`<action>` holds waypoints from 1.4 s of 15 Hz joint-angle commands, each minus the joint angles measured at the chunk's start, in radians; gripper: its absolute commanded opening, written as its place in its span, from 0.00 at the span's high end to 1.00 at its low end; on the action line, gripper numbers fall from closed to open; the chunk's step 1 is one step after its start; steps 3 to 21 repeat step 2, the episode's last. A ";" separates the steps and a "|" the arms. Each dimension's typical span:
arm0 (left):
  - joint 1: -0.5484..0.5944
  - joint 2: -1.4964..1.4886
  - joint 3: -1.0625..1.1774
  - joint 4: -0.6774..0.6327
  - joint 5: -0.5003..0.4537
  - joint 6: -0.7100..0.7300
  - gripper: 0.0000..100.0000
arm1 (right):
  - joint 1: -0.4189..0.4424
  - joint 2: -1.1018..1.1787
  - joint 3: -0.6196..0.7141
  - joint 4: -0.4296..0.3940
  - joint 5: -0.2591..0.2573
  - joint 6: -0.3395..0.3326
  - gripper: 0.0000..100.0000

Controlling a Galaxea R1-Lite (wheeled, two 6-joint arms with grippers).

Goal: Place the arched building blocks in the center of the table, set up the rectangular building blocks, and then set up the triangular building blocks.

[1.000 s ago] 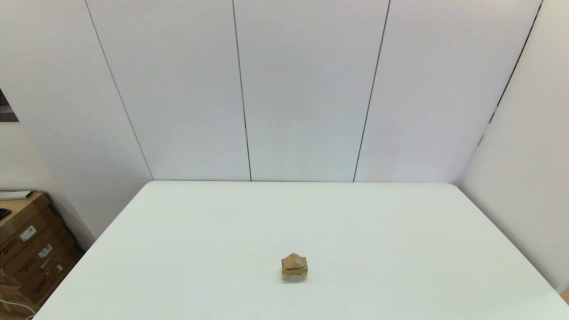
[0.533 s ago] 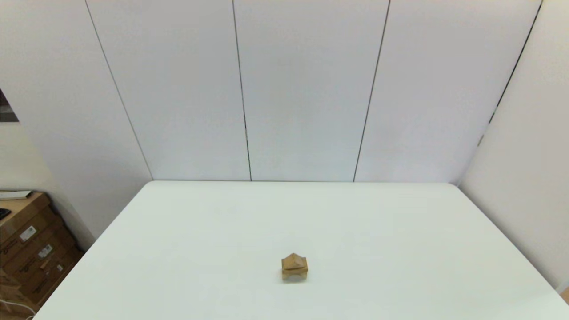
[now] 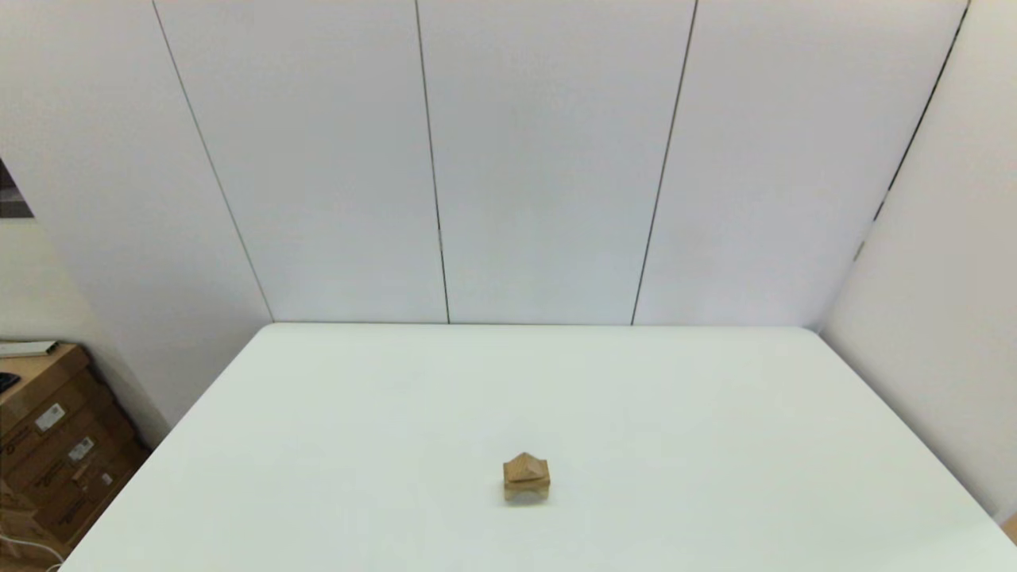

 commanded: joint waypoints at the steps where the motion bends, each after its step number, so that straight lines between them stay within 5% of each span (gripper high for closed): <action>1: 0.000 0.002 0.000 0.000 0.000 0.000 0.00 | 0.000 0.000 0.000 0.000 0.001 0.000 0.00; 21: 0.000 0.002 0.000 0.000 0.000 0.000 0.00 | 0.000 0.000 0.000 0.000 0.001 0.000 0.00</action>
